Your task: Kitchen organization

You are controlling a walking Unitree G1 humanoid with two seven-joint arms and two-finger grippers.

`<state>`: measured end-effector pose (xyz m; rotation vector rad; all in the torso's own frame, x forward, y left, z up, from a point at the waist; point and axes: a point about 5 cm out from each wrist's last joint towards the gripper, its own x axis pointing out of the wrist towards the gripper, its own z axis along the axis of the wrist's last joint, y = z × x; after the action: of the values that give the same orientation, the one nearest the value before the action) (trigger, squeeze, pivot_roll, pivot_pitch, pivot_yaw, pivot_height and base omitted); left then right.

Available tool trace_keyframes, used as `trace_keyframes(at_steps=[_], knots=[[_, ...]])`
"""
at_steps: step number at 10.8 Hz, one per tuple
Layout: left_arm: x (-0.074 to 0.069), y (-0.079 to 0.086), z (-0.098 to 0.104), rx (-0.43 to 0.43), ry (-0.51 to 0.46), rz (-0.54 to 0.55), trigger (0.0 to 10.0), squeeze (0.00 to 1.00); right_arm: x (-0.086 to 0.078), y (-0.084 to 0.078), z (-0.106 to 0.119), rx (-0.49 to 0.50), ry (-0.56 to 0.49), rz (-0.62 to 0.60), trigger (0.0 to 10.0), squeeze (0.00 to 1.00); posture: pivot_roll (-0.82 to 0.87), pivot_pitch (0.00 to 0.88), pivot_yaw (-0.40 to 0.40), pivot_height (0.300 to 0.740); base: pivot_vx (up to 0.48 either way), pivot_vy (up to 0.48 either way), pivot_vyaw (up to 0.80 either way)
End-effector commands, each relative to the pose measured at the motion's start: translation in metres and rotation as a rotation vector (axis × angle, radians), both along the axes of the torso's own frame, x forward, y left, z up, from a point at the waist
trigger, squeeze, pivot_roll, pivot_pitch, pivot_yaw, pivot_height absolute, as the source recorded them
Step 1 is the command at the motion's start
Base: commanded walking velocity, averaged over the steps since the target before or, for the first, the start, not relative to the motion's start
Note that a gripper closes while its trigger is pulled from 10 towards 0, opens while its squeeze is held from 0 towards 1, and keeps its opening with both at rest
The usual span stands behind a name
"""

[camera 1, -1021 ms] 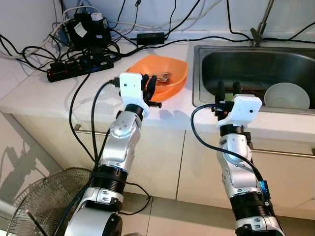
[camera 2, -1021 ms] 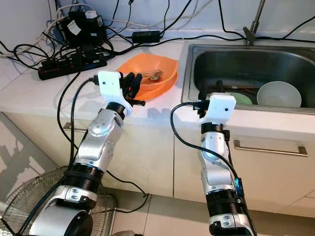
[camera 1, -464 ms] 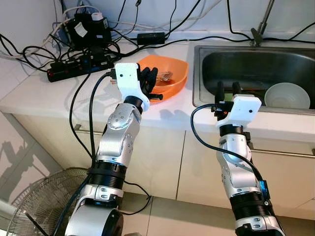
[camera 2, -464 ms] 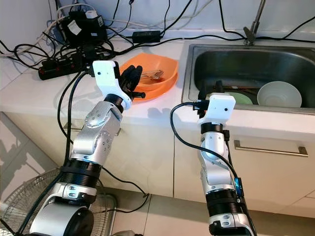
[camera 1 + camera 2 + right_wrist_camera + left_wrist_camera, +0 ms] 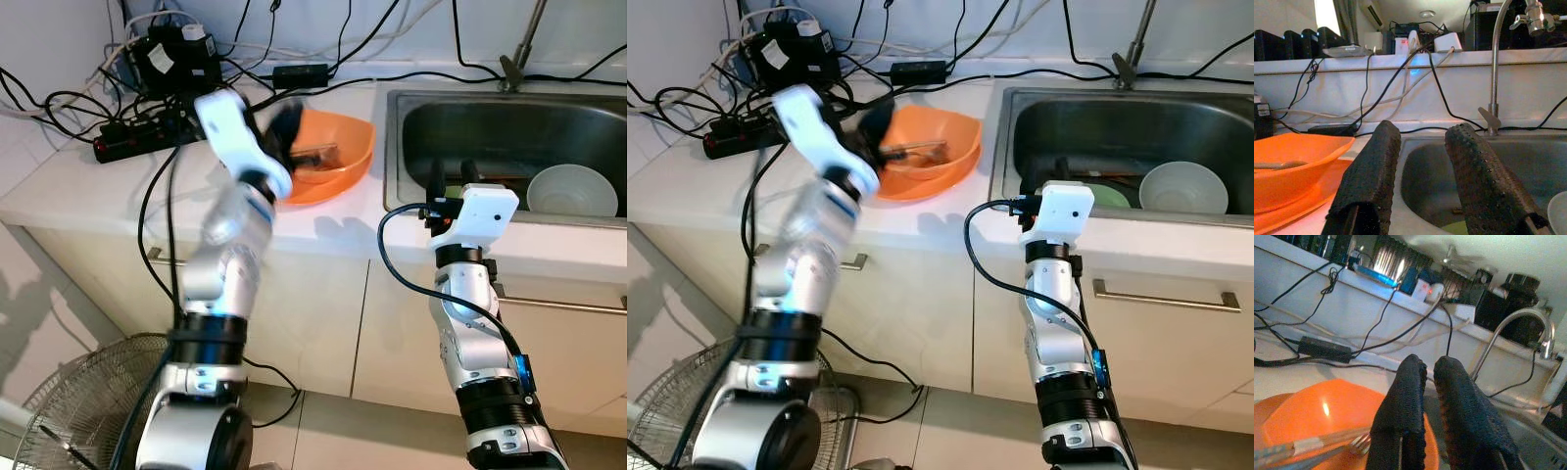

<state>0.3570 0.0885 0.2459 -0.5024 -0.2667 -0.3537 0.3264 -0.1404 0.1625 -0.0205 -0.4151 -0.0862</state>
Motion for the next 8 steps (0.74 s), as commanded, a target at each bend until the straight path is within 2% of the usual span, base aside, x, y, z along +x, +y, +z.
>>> trace_keyframes(at_steps=[1, 5, 7, 8], knots=[[0.000, 0.003, 0.006, -0.019, -0.009, -0.008, 10.0, 0.00, 0.001, 0.003, 0.003, -0.008, -0.011, 0.004, 10.0, 0.00, 0.08, 0.000, 0.073, 0.740, 0.000, 0.000, 0.00], [-0.001, 0.006, 0.008, -0.022, -0.003, -0.004, 10.0, 0.00, 0.002, 0.002, 0.003, -0.009, -0.013, 0.003, 10.0, 0.00, 0.07, 0.000, 0.073, 0.740, 0.000, 0.000, 0.00], [-0.002, 0.011, 0.017, -0.117, -0.023, -0.043, 10.0, 0.00, 0.002, 0.002, 0.004, -0.008, -0.014, 0.003, 10.0, 0.00, 0.07, 0.000, 0.073, 0.740, 0.000, 0.000, 0.00], [-0.004, 0.012, 0.020, -0.197, -0.033, -0.093, 10.0, 0.00, 0.002, 0.002, 0.004, -0.008, -0.015, 0.003, 10.0, 0.00, 0.07, 0.000, 0.073, 0.740, 0.000, 0.000, 0.00]])
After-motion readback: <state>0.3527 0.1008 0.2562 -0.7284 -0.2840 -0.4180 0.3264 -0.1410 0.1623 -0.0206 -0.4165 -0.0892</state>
